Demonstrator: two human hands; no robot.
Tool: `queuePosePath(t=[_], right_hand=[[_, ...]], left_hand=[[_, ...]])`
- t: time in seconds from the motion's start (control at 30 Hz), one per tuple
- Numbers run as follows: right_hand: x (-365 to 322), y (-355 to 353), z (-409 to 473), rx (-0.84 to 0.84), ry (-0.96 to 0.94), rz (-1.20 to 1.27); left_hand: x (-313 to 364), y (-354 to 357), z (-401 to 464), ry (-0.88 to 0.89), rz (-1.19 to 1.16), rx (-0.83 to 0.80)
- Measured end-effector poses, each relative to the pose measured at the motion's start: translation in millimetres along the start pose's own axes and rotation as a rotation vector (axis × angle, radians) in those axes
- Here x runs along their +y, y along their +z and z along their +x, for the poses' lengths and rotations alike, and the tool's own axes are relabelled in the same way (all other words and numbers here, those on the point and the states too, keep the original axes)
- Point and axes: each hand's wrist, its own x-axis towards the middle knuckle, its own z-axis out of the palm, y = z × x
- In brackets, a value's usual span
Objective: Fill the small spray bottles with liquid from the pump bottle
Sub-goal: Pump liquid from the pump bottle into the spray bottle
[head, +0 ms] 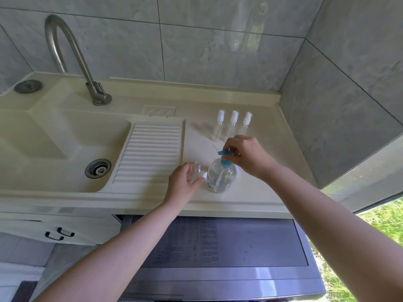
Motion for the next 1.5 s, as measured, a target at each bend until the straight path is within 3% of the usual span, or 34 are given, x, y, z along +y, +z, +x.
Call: queuePosePath(t=[0.47,0.7,0.8,0.9,1.03,1.23,1.5], right_hand=[[1,22,-7,0.159,0.044,0.079],[4,27,-11,0.163,0.046,0.118],[-5,17,-13,0.114,0.168,0.209],[-12,8,-9,0.046,0.410,0.474],[-10,9,9,0.016,0.548,0.493],[-9,19,38,-0.011,0.668,0.609],[-11,32,49,-0.003,0.665,0.691]], left_hand=[[-7,13,15,-0.015,-0.001,-0.037],[-5,15,14,-0.013,0.002,-0.045],[-1,12,16,-0.009,0.013,-0.075],[4,9,16,0.023,0.026,-0.063],[18,5,15,0.094,0.014,-0.008],[32,1,9,0.129,0.013,0.020],[33,-12,11,0.174,0.093,0.052]])
